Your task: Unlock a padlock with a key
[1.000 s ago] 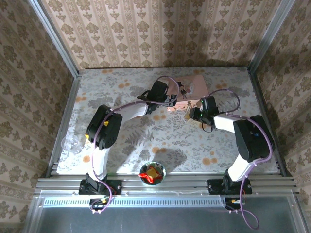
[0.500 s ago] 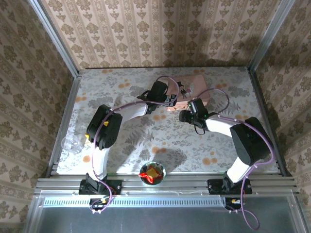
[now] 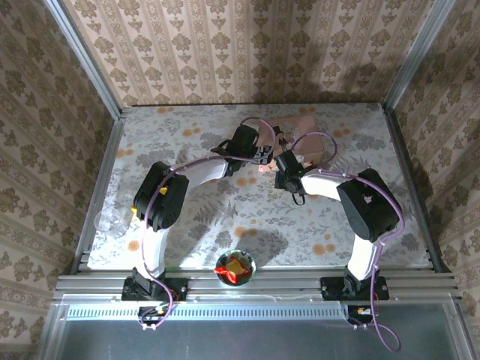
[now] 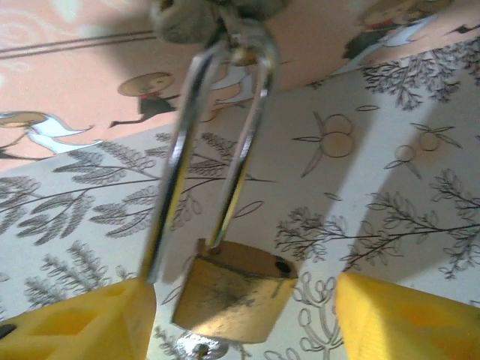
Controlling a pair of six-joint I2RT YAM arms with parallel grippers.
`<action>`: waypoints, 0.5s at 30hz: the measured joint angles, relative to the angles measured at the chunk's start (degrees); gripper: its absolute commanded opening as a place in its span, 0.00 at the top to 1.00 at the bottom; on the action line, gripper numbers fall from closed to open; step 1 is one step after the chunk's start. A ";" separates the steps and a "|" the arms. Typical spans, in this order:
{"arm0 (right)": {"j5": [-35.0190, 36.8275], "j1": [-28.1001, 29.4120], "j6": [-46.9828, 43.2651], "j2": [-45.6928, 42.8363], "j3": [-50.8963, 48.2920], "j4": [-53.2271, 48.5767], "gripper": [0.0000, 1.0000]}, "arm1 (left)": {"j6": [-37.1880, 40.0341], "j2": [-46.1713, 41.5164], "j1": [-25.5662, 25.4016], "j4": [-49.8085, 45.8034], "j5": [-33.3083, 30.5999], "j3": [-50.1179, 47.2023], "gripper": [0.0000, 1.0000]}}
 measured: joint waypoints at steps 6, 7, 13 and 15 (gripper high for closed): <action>0.96 0.00 0.59 0.46 0.20 0.00 0.39 | -0.26 0.00 0.09 0.09 0.31 -0.04 0.02; 1.11 0.02 0.81 0.59 0.37 -0.04 0.39 | -0.33 0.00 0.11 0.11 0.35 -0.04 0.02; 2.25 0.00 1.68 1.33 1.46 -1.51 0.55 | -0.44 0.00 0.31 0.20 0.83 -0.15 0.01; 2.69 0.00 1.97 1.42 1.55 -1.49 0.63 | -0.55 0.00 0.31 0.46 0.85 -0.35 0.01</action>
